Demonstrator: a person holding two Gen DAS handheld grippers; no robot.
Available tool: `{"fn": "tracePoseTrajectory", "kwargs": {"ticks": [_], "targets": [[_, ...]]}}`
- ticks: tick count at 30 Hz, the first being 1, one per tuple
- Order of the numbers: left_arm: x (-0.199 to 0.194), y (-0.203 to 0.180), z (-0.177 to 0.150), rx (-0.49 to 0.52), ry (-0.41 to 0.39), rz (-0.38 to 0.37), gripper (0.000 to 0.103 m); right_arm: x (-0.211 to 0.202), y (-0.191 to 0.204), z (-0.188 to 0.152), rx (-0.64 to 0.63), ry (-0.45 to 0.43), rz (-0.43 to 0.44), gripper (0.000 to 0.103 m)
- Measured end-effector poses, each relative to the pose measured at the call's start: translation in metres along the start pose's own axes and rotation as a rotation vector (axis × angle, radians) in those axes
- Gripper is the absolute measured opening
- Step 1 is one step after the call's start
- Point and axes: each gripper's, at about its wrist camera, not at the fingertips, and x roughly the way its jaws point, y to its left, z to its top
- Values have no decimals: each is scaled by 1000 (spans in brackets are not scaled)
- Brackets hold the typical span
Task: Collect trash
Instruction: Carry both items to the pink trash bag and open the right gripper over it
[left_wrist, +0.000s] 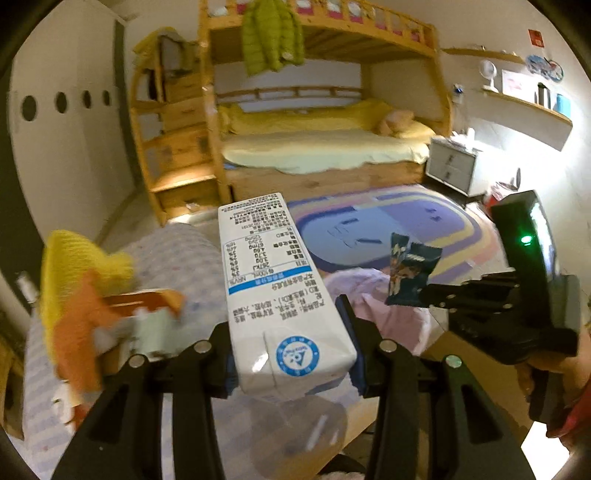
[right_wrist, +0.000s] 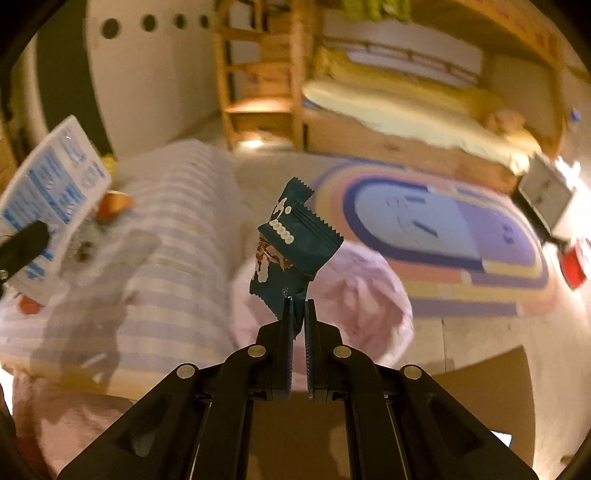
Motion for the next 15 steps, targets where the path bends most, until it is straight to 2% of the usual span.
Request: {"fn": "tracePoseTrajectory", "kwargs": {"ticks": [2,5,8,13,15], "targets": [[15,-7,3,4,20,-19,43,16,-9,-2,13,33,-4,10],[31,-14,5,9,41,-34,43,36,-23,-2,28,60,-12,10],[40,-18,4,12,54,-39,43,46,-31,-2,54,68,-11,24],[54,-33,9,19,70,-52,43,31,-43,-1,98,29,14,27],[58,-41,11,33,70,-60,43,22,-49,2,120,6,26,34]]}}
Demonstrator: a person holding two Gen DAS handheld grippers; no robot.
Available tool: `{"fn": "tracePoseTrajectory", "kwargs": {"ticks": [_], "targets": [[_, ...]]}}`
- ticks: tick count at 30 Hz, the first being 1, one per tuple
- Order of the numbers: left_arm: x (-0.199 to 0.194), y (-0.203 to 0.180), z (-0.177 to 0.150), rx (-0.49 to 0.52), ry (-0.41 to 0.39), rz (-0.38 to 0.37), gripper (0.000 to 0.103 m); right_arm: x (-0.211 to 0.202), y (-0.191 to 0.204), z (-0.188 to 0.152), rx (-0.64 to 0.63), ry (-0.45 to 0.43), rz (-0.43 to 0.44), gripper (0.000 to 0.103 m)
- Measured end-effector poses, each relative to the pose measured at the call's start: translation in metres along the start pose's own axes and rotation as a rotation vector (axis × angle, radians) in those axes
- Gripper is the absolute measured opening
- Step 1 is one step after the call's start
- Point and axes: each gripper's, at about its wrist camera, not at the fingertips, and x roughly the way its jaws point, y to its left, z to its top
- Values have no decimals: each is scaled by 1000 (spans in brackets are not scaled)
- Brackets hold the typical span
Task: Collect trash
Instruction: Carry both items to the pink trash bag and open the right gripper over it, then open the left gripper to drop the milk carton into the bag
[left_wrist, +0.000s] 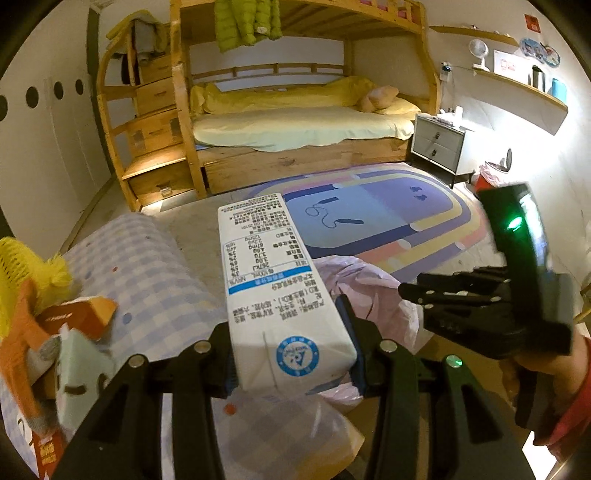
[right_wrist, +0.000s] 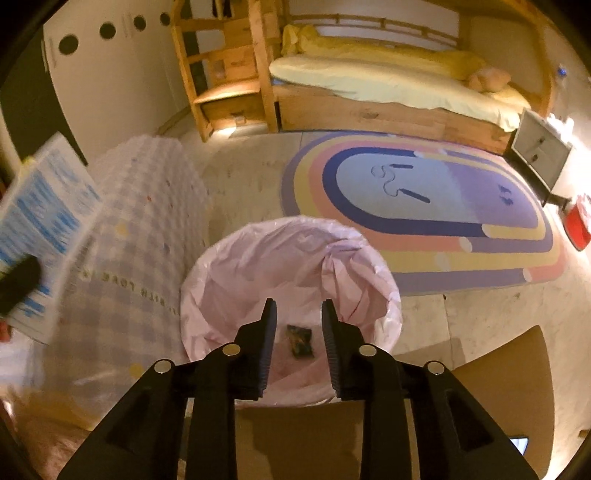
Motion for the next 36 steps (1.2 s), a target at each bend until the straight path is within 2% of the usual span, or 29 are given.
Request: {"fn": "tracePoseTrajectory", "kwargs": {"ticks": [6,7,8,11,17,22,31,36], "targets": [[18,-22,17,40,-9,-27,44,-39,-11,15,40,-92,-2,39],[20,-23,20,41,-13,-29,46,-43,-12,16,44,-101,-4,39],[22,-25,22,41,-17,-29,55,-49,-14,18,49,-117,-8,40],[17,-23,25,36,-41,-16,66,-62,-18,22,58,-149,-14,42],[-5,6,13,-19,-43,38,68,-81,-6,24,51,-183,18,42],[-38,34,2,-84,-52,88,68,-94,22,21,10,-197,56,42],[-109,84,-29,-181,-82,182,71,-112,102,12,-124,-187,153,42],[-141,123,-62,-244,-70,282,72,-112,155,5,-210,-164,221,42]]}}
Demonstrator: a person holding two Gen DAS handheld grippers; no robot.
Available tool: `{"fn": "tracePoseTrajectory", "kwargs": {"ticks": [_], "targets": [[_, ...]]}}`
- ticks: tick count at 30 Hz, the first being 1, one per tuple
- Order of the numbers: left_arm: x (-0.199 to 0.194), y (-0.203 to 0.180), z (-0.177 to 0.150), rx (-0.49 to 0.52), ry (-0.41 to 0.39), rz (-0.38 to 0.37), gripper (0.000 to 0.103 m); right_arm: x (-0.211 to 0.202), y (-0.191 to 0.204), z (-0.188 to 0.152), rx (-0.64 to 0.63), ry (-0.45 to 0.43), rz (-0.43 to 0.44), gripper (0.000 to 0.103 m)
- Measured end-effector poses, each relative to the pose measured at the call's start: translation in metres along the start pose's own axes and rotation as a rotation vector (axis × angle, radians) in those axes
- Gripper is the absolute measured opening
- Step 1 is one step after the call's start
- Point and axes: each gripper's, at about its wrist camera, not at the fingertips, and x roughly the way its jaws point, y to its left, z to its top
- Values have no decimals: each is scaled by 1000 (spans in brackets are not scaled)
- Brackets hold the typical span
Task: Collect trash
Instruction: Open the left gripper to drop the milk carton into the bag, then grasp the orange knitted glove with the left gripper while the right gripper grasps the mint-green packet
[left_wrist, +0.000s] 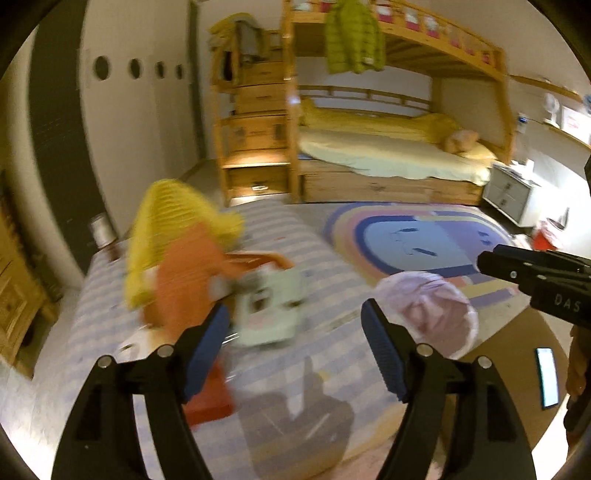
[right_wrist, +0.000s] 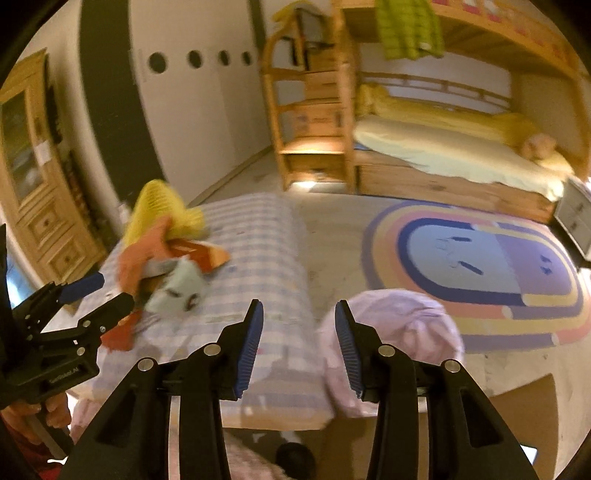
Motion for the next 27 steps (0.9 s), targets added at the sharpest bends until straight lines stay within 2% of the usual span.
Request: {"fn": "tracePoseTrajectory", "kwargs": {"ticks": [7,11,17,25,27], "targets": [[-21,67,-24,-87,20,158,73,22,59,2,-95,33,92,50],[-26,98,-35,-151,32,208,73,42,86,2,-123,60,133,50],[-22,126,-44,-203,50,249,73,79,104,7,-137,106,135,49],[-15,135,-47,-225,68,253,73,120,101,9,-69,187,139,50],[-13,131,-46,-221,73,243,73,126,99,8,-45,203,151,45]]}}
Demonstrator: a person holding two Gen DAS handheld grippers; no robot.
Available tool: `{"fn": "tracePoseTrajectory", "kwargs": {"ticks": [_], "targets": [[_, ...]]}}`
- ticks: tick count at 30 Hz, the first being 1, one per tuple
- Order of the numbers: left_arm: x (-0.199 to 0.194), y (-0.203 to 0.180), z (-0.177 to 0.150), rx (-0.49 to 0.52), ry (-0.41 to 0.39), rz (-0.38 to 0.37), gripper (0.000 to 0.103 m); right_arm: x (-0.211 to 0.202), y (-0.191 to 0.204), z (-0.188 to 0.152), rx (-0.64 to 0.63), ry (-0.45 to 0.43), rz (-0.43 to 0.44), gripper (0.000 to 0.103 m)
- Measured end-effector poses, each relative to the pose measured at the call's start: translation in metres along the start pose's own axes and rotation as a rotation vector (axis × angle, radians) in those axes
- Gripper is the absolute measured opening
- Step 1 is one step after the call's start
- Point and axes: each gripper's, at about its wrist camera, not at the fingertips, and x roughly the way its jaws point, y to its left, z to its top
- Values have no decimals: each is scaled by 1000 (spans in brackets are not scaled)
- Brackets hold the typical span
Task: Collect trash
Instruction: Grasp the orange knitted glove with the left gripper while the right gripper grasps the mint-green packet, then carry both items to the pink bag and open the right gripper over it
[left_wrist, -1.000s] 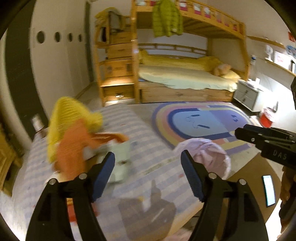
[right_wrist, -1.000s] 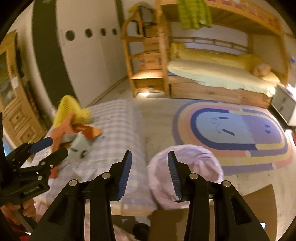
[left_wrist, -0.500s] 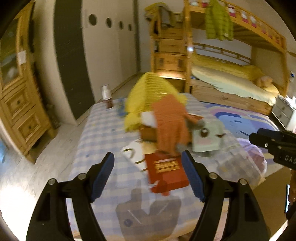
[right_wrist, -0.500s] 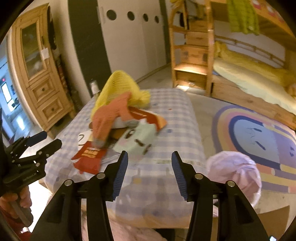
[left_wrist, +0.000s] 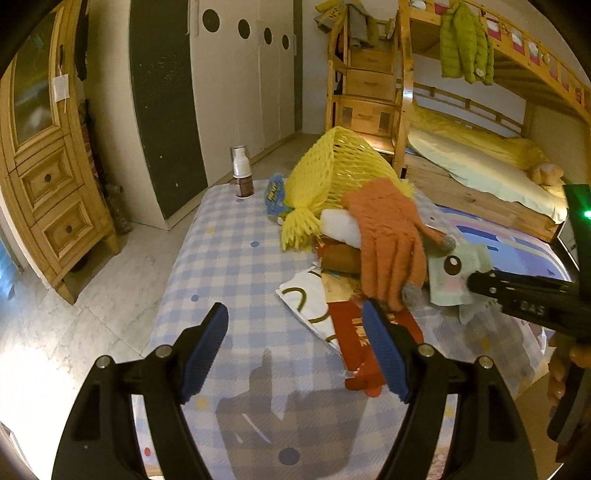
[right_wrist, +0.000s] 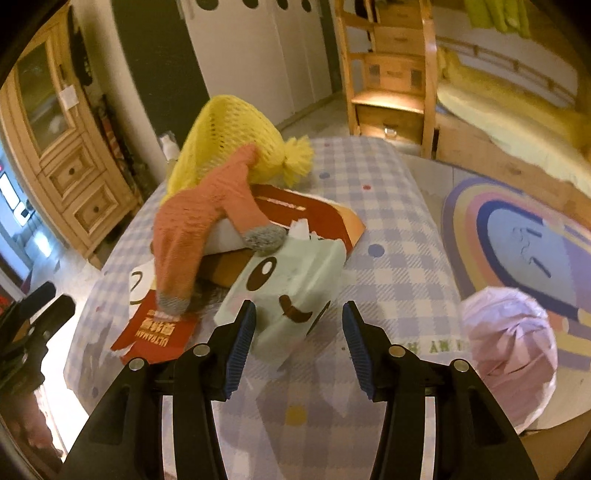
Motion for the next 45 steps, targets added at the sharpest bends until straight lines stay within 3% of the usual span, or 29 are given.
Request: {"fn": "tracePoseTrajectory", "kwargs": {"ticks": [2,5,17,24,33,35,40,45], "targets": [[-1,-5,0,10,0,-6,73,-2,1,-1,2,-3,9,24],[-2,-13,1,29,-2,-18,73,-16,-1,-1,-10,-39,-5,10],[2,-48,9,70,-2,-61,82,-90,-19,-9,-72,-183,-97,9],[26,-73,32,71,-6,-117,80,-96,-27,-6,-79,-205,-110,9],[69,-96,50,111,58,-64,62,-89,-43,-5,-54,-192,-103,9],[74,-96,50,114,76,-53,46,-89,-44,-6,-51,-189,-103,9],[70,-90,49,107,66,-67,25,-90,-47,-7,-44,-192,-98,9],[59,-90,58,132,36,-81,18,-93,-51,-10,-34,-201,-93,9]]}}
